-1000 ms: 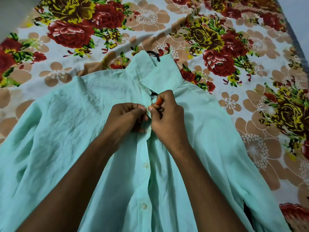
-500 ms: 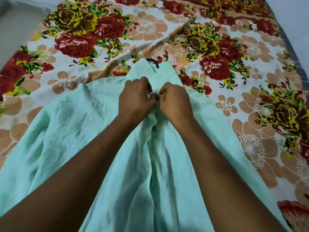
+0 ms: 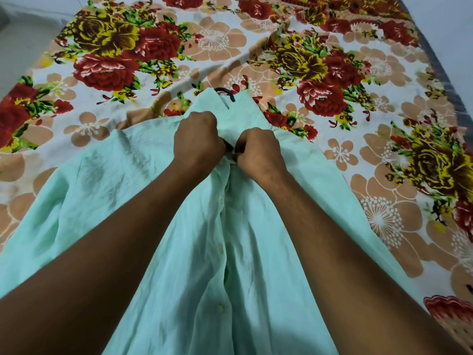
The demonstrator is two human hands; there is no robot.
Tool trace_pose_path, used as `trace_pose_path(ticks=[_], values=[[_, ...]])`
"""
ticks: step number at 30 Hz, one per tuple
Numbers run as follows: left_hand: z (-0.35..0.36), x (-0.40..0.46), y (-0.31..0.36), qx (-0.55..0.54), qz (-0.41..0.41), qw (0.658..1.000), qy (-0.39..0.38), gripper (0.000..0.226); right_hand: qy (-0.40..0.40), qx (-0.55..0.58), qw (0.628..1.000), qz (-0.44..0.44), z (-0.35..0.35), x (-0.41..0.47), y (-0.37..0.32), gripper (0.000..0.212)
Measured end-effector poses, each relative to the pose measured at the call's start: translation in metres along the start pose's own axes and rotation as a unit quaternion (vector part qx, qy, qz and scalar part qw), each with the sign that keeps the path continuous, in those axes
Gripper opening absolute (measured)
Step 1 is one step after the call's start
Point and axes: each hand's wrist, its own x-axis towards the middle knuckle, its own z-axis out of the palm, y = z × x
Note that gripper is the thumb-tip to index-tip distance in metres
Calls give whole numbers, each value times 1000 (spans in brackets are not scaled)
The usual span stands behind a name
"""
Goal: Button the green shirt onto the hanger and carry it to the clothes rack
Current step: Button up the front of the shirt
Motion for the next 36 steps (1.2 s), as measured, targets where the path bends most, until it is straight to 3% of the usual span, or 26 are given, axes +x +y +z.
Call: trace_pose_path(ticks=[2,3,6,8,11,15,19,24,32,36], values=[[4,-2,-9,-157,-75,984,39,10,44,70,997,0,-1,-2,0,15],[5,-4,-12,-247,-127,960,37,8,66,110,992,5,-1,-2,-1,16],[11,-9,-18,-470,-247,847,-1,12,117,197,973,27,2,0,-3,14],[12,-11,-21,-526,-284,801,-17,16,129,201,971,26,4,2,-7,13],[12,-14,-19,-565,-309,764,-30,17,146,161,976,-2,10,2,-13,17],[15,-17,-19,-555,-288,780,-26,17,140,161,977,-11,15,1,-20,15],[21,-14,-22,-535,-277,798,-16,13,126,219,966,47,17,5,-16,13],[29,-11,-21,-500,-257,827,8,3,86,310,941,107,17,7,-13,28],[39,-13,-24,-475,-217,852,41,10,24,420,892,166,19,17,-5,41],[40,-18,-19,-447,-181,873,74,18,3,427,888,170,18,22,-2,45]])
